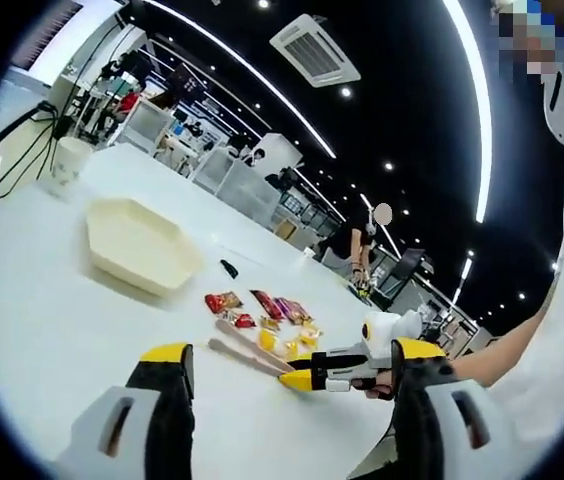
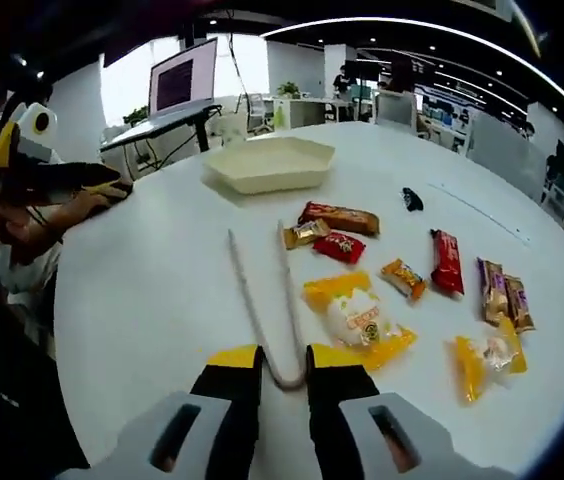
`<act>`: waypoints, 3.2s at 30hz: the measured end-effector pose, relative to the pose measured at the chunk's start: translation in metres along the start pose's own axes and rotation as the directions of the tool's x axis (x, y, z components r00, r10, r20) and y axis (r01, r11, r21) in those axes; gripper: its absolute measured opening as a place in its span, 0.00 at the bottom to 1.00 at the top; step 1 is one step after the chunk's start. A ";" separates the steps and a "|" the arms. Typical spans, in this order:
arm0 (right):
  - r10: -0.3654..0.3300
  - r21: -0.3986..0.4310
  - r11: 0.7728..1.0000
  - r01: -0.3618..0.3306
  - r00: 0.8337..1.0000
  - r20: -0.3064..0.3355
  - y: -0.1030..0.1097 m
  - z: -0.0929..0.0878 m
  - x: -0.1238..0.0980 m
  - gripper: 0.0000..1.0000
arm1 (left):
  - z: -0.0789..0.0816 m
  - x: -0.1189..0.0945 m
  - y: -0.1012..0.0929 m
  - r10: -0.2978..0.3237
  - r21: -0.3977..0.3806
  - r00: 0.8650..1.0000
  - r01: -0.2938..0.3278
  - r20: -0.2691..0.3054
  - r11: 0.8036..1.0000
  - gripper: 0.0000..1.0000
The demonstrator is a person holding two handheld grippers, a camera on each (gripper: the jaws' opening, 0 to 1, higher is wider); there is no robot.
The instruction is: Place the target food into the container with the food tongs after gripping and lifting it, then release it inside without dropping or visibly crushing the food.
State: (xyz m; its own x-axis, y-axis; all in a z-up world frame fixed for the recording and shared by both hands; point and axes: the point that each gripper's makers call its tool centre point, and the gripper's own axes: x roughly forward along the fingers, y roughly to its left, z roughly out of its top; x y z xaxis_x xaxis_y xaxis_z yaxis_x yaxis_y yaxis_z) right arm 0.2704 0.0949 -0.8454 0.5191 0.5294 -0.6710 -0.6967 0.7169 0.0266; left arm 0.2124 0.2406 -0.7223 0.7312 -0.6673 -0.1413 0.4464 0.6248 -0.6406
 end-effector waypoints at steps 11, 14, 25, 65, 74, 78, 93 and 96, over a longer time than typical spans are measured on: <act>0.093 0.260 0.959 -0.110 0.993 0.079 0.019 0.021 -0.019 0.13 | -0.009 0.009 -0.004 -0.013 -0.005 1.000 0.013 -0.022 1.000 0.77; 0.107 0.299 0.944 -0.138 0.987 0.116 0.018 0.030 -0.030 0.13 | -0.011 0.014 -0.006 -0.025 -0.008 0.999 0.024 -0.028 1.000 0.76; 0.194 0.198 0.956 -0.216 0.973 0.123 0.033 0.048 -0.074 0.13 | -0.015 0.028 -0.023 -0.075 0.138 0.993 0.087 -0.092 0.987 0.72; 0.472 -0.110 0.879 -0.465 0.880 0.047 0.100 0.082 -0.120 0.13 | -0.075 0.056 -0.087 -0.329 0.359 0.789 0.550 -0.518 0.754 0.51; 0.536 -0.092 0.844 -0.528 0.835 0.124 0.106 0.102 -0.129 0.13 | -0.074 0.053 -0.098 -0.400 0.296 0.757 0.597 -0.517 0.746 0.26; 0.549 -0.079 0.835 -0.544 0.823 0.144 0.106 0.105 -0.131 0.13 | -0.074 0.053 -0.103 -0.414 0.267 0.750 0.600 -0.516 0.754 0.22; 0.488 0.032 0.849 -0.528 0.805 0.338 0.095 0.130 -0.123 0.19 | -0.039 0.067 -0.098 -0.398 0.257 0.851 0.493 -0.343 0.831 0.16; 0.447 0.071 0.858 -0.508 0.809 0.382 0.087 0.133 -0.121 0.36 | -0.026 0.070 -0.096 -0.397 0.242 0.869 0.470 -0.295 0.849 0.16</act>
State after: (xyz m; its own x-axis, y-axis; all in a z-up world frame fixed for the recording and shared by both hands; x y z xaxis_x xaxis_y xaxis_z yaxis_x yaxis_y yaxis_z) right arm 0.2131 0.1536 -0.6636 0.2972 0.9221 -0.2480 -0.8268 0.3784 0.4163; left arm 0.2073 0.1230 -0.6904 0.3060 -0.9476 -0.0915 0.8474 0.3149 -0.4274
